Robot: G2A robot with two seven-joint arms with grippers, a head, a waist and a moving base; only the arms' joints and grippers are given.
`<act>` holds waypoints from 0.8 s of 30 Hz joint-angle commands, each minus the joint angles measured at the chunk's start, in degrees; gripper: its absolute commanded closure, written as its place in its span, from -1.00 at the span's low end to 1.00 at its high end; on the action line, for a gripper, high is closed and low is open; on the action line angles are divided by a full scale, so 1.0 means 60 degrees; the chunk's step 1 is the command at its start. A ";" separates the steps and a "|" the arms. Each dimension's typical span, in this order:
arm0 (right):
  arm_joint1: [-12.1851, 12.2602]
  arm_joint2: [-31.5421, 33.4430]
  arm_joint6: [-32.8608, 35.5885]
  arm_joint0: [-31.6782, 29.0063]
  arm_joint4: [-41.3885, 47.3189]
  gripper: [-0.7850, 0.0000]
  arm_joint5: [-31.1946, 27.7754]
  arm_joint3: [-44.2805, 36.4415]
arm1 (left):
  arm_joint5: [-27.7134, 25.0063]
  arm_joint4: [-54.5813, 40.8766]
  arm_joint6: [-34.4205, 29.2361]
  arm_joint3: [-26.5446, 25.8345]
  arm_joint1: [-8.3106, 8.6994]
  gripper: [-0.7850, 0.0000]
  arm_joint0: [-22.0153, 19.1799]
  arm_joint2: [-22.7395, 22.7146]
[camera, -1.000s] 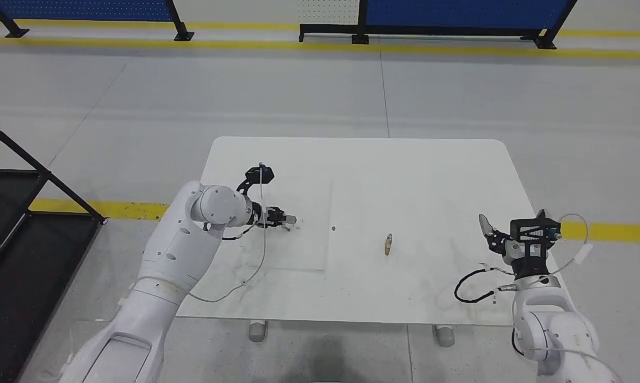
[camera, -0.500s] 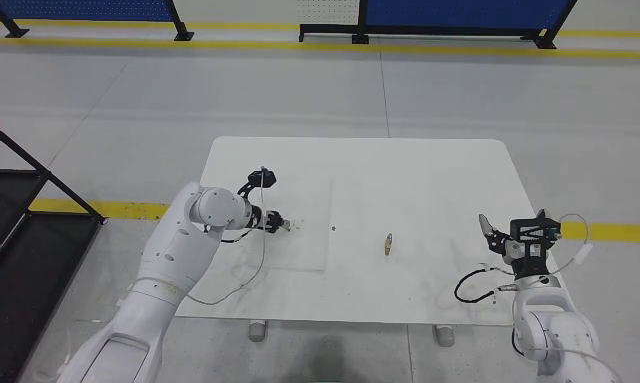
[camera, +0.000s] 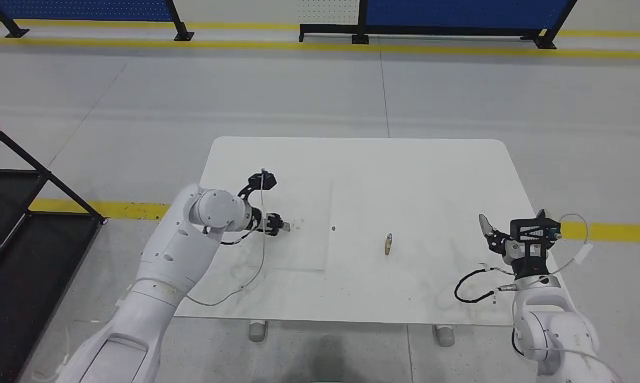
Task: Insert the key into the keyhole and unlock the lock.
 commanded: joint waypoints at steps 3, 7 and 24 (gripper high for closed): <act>0.0000 0.0000 0.0000 0.0000 0.0000 -1.00 0.0000 0.0000 | 0.0136 -0.0124 0.0043 0.0094 0.0004 0.51 -0.0048 0.0047; 0.0000 0.0000 0.0000 0.0000 0.0000 -1.00 0.0000 0.0000 | 0.0222 -0.0270 -0.0011 0.0193 0.0012 0.50 -0.0128 0.0082; 0.0000 0.0000 0.0000 0.0000 0.0000 -1.00 0.0000 0.0000 | 0.0265 -0.0353 0.0023 0.0306 0.0075 0.78 -0.0275 0.0312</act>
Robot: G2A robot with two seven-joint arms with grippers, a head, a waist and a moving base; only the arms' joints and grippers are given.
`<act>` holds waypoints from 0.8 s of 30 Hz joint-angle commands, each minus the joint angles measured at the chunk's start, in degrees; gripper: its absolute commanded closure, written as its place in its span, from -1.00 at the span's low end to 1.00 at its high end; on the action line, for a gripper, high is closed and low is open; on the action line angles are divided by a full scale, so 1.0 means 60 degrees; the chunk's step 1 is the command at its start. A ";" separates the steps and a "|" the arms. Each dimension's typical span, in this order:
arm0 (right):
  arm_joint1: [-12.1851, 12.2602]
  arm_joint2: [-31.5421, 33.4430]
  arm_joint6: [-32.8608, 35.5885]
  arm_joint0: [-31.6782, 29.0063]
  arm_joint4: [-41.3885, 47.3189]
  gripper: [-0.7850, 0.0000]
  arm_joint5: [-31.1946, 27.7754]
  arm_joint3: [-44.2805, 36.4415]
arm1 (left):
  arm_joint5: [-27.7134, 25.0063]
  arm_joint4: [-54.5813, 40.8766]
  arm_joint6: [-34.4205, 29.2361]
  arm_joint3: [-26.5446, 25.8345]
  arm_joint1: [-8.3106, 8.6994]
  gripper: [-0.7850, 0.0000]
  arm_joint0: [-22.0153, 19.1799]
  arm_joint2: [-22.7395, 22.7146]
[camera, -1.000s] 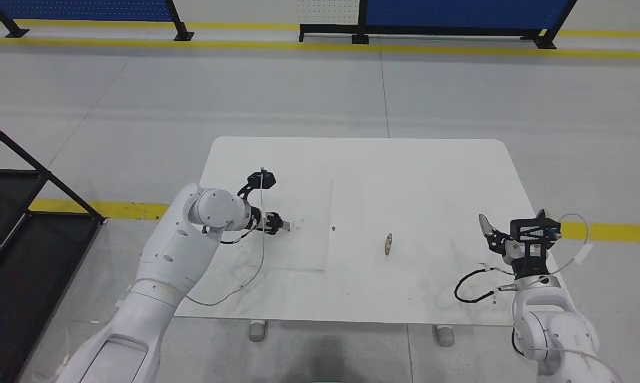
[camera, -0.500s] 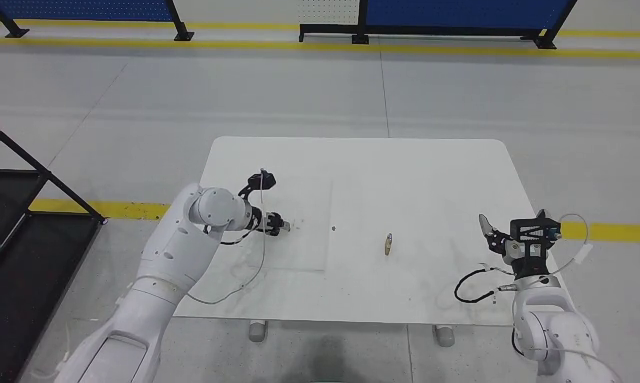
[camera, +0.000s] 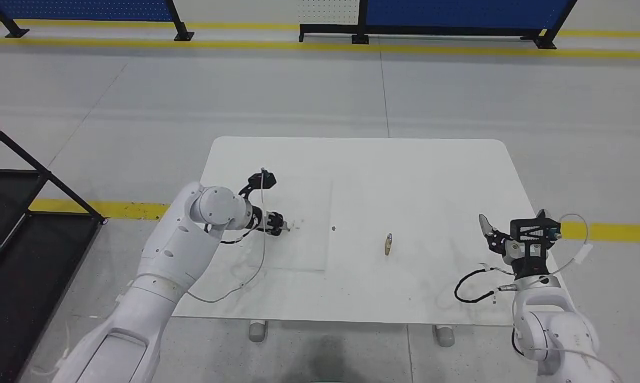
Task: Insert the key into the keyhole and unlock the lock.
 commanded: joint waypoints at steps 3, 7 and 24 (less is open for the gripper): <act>0.0000 0.0000 0.0000 0.0000 0.0000 -1.00 0.0000 0.0000 | 0.0007 -0.0030 0.0013 -0.0006 0.0014 0.80 -0.0004 0.0053; 0.0000 0.0000 0.0000 0.0000 0.0000 -1.00 0.0000 0.0000 | 0.0041 -0.0060 0.0016 0.0029 0.0029 0.87 -0.0025 0.0096; 0.0000 0.0000 0.0000 0.0000 0.0000 -1.00 0.0000 0.0000 | 0.0206 0.0389 -0.0027 -0.0996 0.0222 1.00 0.0172 -0.0004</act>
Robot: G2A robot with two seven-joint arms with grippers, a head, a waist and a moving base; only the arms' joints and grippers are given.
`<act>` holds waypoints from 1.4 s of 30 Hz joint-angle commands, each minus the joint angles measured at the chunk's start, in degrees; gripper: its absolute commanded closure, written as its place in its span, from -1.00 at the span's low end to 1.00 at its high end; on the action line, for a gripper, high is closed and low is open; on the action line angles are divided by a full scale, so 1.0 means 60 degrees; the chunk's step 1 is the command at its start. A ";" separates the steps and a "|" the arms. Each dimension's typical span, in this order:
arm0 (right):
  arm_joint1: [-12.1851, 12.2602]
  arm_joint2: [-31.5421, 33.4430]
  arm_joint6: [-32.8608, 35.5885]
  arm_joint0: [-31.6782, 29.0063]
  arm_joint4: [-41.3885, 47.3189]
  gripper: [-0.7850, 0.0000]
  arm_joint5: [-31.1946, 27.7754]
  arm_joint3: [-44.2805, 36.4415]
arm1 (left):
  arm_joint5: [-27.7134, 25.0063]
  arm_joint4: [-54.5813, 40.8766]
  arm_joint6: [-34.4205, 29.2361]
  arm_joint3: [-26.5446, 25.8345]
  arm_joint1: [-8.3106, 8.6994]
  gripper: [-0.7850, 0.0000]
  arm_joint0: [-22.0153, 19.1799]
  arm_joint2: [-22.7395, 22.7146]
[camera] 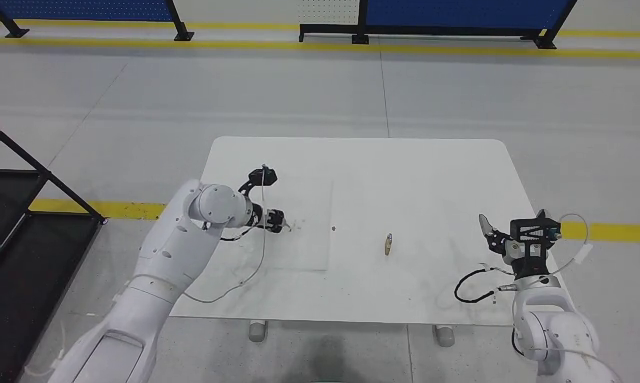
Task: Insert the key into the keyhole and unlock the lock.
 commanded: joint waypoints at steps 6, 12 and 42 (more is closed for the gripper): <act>0.0000 0.0000 0.0000 0.0000 0.0000 -1.00 0.0000 0.0000 | 0.0187 -0.0747 0.0315 -0.1164 0.0138 1.00 0.0752 -0.0628; 0.0000 0.0000 0.0000 0.0000 0.0000 -1.00 0.0000 0.0000 | -0.0407 -0.2898 -0.0146 -0.1894 0.0325 1.00 0.1721 -0.1764; 0.0000 0.0000 0.0000 0.0000 0.0000 -1.00 0.0000 0.0000 | -0.2862 -0.9967 -0.2402 -0.0141 0.0774 1.00 0.3197 -0.4308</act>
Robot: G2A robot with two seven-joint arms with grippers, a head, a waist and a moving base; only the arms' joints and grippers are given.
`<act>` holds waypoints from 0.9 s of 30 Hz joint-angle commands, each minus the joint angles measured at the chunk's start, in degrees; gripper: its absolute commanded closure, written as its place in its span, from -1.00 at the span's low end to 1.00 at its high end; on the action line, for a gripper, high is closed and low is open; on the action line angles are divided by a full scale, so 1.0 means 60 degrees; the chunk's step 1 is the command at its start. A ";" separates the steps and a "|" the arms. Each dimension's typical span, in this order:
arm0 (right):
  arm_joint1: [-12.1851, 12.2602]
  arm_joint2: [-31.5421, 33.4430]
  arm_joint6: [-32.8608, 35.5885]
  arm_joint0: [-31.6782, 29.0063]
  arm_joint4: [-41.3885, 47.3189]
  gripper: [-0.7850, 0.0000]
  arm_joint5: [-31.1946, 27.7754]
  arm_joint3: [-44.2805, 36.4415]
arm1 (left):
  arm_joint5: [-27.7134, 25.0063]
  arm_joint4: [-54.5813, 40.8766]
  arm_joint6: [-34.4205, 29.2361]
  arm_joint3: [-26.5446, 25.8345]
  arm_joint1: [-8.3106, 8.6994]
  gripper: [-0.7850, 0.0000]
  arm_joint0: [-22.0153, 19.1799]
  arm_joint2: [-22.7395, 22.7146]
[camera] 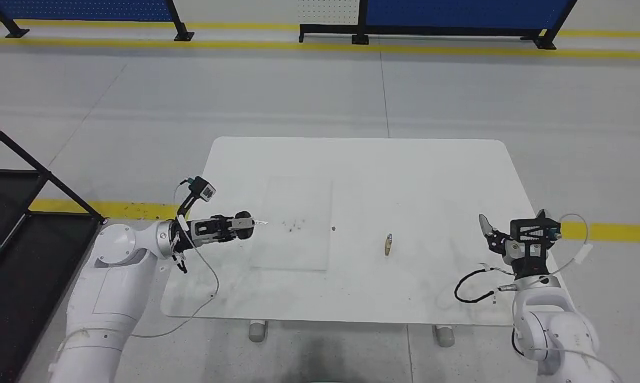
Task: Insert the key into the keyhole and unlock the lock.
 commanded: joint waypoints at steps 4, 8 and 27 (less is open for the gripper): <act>0.0000 0.0000 0.0000 0.0000 0.0000 -1.00 0.0000 0.0000 | 0.0034 0.0013 0.0007 -0.0010 0.0000 1.00 0.0003 0.0001; 0.0000 0.0000 0.0000 0.0000 0.0000 -1.00 0.0000 0.0000 | 0.0034 0.0013 0.0007 -0.0010 0.0000 1.00 0.0003 0.0001; -0.0063 -0.1558 0.3751 0.0803 -0.0487 -1.00 -0.1482 -0.0847 | 0.0034 0.0013 0.0007 -0.0010 0.0000 1.00 0.0003 0.0001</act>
